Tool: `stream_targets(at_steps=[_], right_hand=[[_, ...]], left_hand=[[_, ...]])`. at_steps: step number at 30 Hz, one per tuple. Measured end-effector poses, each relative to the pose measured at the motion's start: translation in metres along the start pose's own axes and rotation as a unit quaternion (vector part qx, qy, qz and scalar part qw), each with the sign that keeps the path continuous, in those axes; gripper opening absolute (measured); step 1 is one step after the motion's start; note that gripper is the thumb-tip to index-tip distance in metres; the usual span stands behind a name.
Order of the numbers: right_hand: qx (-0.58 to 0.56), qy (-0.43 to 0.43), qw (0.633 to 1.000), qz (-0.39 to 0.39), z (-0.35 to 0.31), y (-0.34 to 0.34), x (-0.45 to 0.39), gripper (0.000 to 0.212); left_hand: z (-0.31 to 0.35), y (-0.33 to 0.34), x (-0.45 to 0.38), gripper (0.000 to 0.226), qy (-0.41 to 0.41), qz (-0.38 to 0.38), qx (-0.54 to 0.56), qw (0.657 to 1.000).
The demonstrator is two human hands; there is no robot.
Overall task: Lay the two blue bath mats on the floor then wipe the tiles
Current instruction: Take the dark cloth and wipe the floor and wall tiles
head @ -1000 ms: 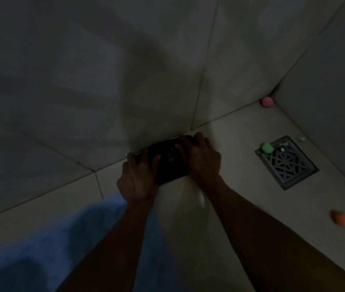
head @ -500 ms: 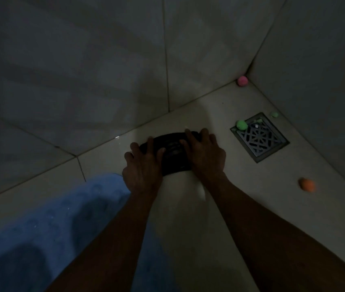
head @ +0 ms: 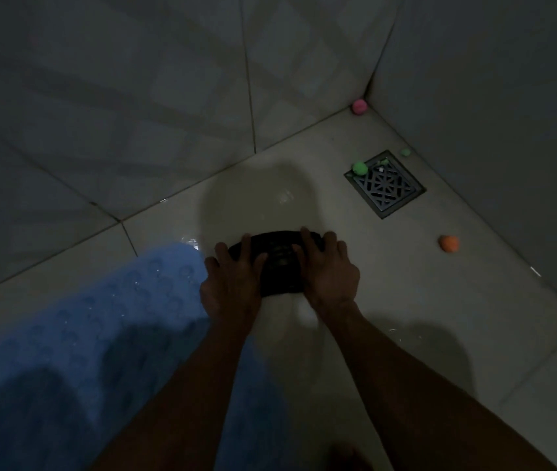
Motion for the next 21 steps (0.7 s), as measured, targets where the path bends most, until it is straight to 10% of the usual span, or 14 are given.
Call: stream_targets(at_steps=[11,21], right_hand=[[-0.012,0.026,0.999,-0.022,-0.003,0.010,0.038,0.058],[-0.139,0.049,0.989,0.004,-0.021,-0.021,0.040,0.035]], left_hand=[[-0.006,-0.001,0.024,0.059,0.042,-0.011,-0.025,0.999],[-0.024,-0.029,0.027,0.058,0.081,0.013,0.173,0.981]])
Point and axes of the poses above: each hand's wrist, its own x-axis away from the middle knuckle, its own y-axis out of the palm, z = x × y, the point moved 9 cm from there along -x, towards the middle knuckle, and after that the axes turned 14 degrees about -z, right-handed, at the moved point
